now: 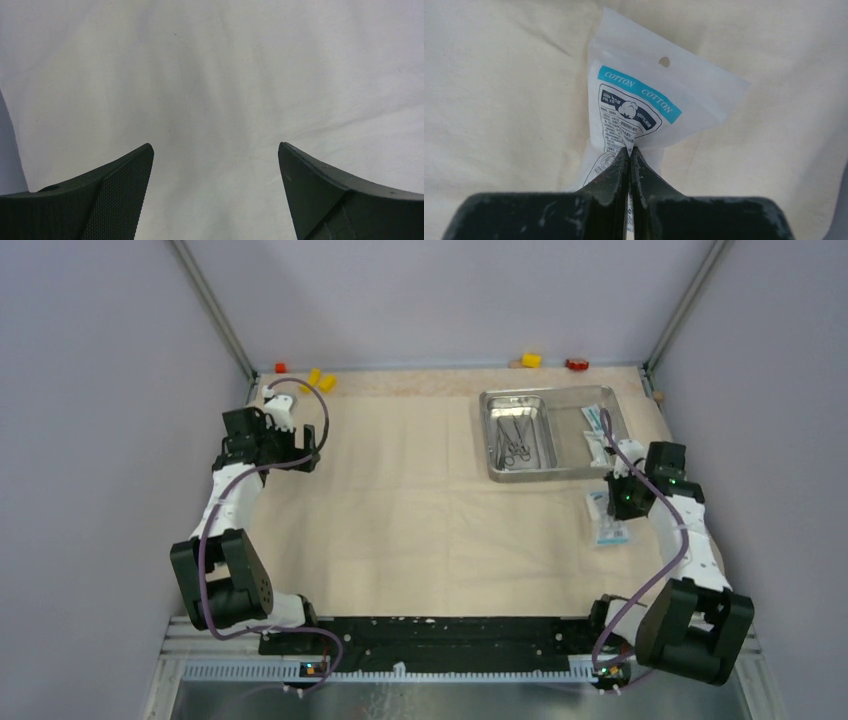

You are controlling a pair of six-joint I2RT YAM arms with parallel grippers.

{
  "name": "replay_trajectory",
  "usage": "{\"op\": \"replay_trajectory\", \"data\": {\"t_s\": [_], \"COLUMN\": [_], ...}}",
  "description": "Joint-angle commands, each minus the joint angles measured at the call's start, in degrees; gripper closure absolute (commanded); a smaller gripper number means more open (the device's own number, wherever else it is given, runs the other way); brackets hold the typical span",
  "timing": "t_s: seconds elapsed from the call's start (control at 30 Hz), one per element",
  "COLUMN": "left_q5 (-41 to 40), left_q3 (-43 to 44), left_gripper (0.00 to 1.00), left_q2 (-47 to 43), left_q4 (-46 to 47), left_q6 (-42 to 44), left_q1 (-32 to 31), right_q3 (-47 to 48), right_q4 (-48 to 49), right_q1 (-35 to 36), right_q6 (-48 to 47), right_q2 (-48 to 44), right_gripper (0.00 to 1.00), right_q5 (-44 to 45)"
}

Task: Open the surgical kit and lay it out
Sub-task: Place the medical item in the surgical kit.

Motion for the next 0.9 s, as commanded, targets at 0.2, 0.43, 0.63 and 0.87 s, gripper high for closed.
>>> {"op": "replay_trajectory", "data": {"t_s": [0.2, 0.43, 0.63, 0.87], "left_q5": [-0.6, -1.0, -2.0, -0.7], "left_q3": [2.9, 3.4, 5.3, 5.9], "left_gripper": [0.01, 0.01, 0.01, 0.01], "left_q2": [-0.6, 2.1, 5.3, 7.9], "left_q4": [1.0, 1.9, 2.0, 3.4], "left_q6": [-0.3, -0.3, 0.5, -0.8], "left_q1": [0.2, 0.2, 0.2, 0.2], "right_q3": [-1.1, -0.2, 8.3, 25.9], "right_q4": [-0.2, -1.0, -2.8, 1.6], "right_q1": [-0.2, -0.3, -0.2, 0.6], "right_q6": [-3.7, -4.4, -2.5, 3.1], "right_q2": [12.3, 10.6, 6.9, 15.9], "right_gripper": [0.99, 0.64, 0.41, 0.36], "right_q5": [-2.5, -2.8, -2.7, -5.3]}}
